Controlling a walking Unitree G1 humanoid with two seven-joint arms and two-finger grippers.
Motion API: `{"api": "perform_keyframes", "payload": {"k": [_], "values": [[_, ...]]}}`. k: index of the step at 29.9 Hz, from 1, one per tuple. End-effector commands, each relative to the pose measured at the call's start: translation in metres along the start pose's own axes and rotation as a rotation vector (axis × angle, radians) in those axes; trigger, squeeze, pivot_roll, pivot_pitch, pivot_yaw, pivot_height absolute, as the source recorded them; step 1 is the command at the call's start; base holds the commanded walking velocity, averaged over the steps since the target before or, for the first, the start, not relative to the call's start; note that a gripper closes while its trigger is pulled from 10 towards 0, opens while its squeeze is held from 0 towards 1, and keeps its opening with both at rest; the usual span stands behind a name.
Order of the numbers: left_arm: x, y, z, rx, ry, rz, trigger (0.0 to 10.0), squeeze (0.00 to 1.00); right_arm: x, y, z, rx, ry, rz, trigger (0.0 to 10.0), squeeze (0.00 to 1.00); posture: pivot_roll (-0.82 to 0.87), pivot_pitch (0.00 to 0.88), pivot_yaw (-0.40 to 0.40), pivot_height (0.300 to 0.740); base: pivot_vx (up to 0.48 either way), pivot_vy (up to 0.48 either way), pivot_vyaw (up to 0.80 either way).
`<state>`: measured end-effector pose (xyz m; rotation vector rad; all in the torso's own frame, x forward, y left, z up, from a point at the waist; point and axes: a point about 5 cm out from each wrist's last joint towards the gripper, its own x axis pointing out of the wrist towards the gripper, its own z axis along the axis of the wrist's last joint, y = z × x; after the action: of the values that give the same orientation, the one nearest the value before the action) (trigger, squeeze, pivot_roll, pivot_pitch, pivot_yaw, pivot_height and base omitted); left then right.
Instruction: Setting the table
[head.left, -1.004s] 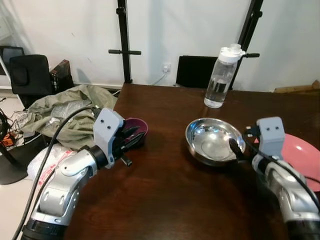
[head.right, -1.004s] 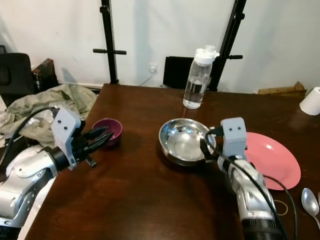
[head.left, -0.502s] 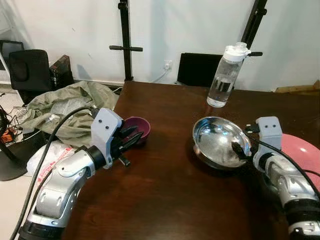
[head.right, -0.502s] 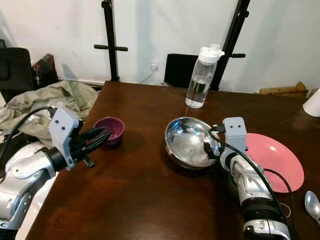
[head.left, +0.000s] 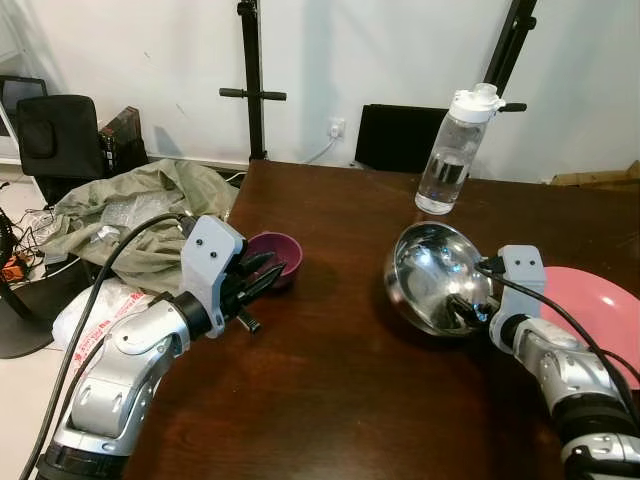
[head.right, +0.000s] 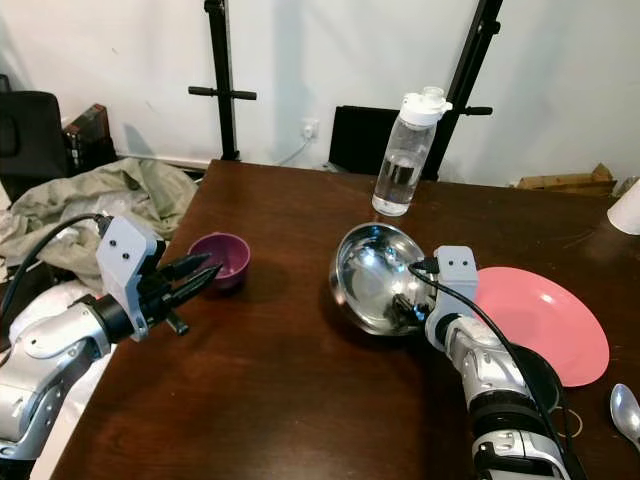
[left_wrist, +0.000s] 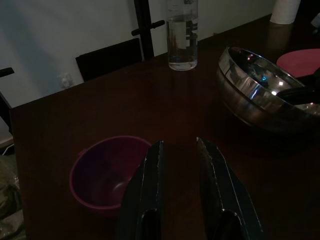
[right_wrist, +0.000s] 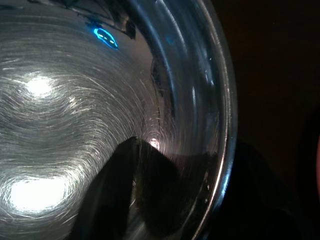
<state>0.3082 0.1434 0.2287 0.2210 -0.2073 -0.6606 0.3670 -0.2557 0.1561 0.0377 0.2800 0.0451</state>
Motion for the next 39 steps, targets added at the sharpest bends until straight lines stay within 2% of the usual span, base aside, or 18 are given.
{"api": "perform_keyframes", "payload": {"k": [1, 9, 13, 21, 23, 27, 29, 30, 31, 33, 34, 35, 39], "values": [[-0.002, -0.002, -0.003, -0.006, 0.016, 0.000, 10.0, 0.00, 0.000, 0.000, -0.005, 0.042, 0.000, 0.003, 0.0, 0.00, 0.10, 0.146, 0.052, 0.740, 0.000, 0.000, 0.00], [-0.001, -0.003, -0.004, -0.009, 0.015, -0.001, 10.0, 0.00, 0.000, -0.001, -0.002, 0.079, -0.026, 0.012, 0.0, 0.00, 0.09, 0.141, 0.053, 0.740, 0.000, 0.000, 0.00], [0.000, -0.003, -0.003, -0.007, 0.013, 0.000, 10.0, 0.00, -0.001, 0.001, 0.002, 0.130, -0.057, 0.033, 0.0, 0.00, 0.09, 0.141, 0.053, 0.740, 0.000, 0.000, 0.00], [0.001, -0.004, -0.004, -0.008, 0.011, -0.003, 10.0, 0.00, -0.003, 0.005, 0.007, 0.158, -0.111, 0.053, 0.0, 0.00, 0.09, 0.127, 0.058, 0.740, 0.000, 0.000, 0.00], [0.001, -0.002, -0.003, -0.005, 0.010, 0.002, 10.0, 0.00, -0.008, 0.011, 0.019, 0.187, -0.179, 0.092, 0.0, 0.00, 0.09, 0.126, 0.060, 0.740, 0.000, 0.000, 0.00], [0.001, -0.001, -0.002, -0.007, 0.006, 0.007, 10.0, 0.00, -0.013, 0.015, 0.026, 0.200, -0.213, 0.126, 0.0, 0.00, 0.09, 0.124, 0.061, 0.740, 0.000, 0.000, 0.00], [0.000, 0.001, 0.001, -0.008, -0.001, 0.015, 10.0, 0.00, -0.021, 0.021, 0.035, 0.194, -0.257, 0.176, 0.0, 0.00, 0.09, 0.124, 0.063, 0.740, 0.000, 0.000, 0.00], [0.000, 0.003, 0.003, -0.010, -0.007, 0.022, 10.0, 0.00, -0.028, 0.027, 0.040, 0.180, -0.277, 0.234, 0.0, 0.00, 0.09, 0.123, 0.063, 0.740, 0.000, 0.000, 0.00], [0.001, 0.008, 0.008, -0.035, -0.031, 0.035, 10.0, 0.00, -0.043, 0.040, 0.046, 0.117, -0.296, 0.346, 0.0, 0.00, 0.08, 0.123, 0.065, 0.740, 0.000, 0.000, 0.00], [0.001, 0.010, 0.010, -0.045, -0.039, 0.038, 10.0, 0.00, -0.048, 0.044, 0.047, 0.094, -0.298, 0.375, 0.0, 0.00, 0.08, 0.123, 0.065, 0.740, 0.000, 0.000, 0.00], [0.001, 0.010, 0.015, -0.064, -0.058, 0.029, 10.0, 0.00, -0.056, 0.052, 0.045, 0.055, -0.291, 0.423, 4.7, 0.00, 0.08, 0.122, 0.066, 0.740, 0.000, 0.000, 0.00], [0.002, 0.011, 0.018, -0.077, -0.072, 0.028, 10.0, 0.00, -0.059, 0.056, 0.043, 0.034, -0.285, 0.432, 10.0, 0.00, 0.08, 0.122, 0.066, 0.740, 0.000, 0.000, 0.00], [0.005, 0.010, 0.025, -0.110, -0.111, 0.026, 10.0, 0.00, -0.064, 0.064, 0.041, -0.013, -0.292, 0.428, 10.0, 0.00, 0.08, 0.122, 0.066, 0.740, 0.000, 0.000, 0.00]]}}
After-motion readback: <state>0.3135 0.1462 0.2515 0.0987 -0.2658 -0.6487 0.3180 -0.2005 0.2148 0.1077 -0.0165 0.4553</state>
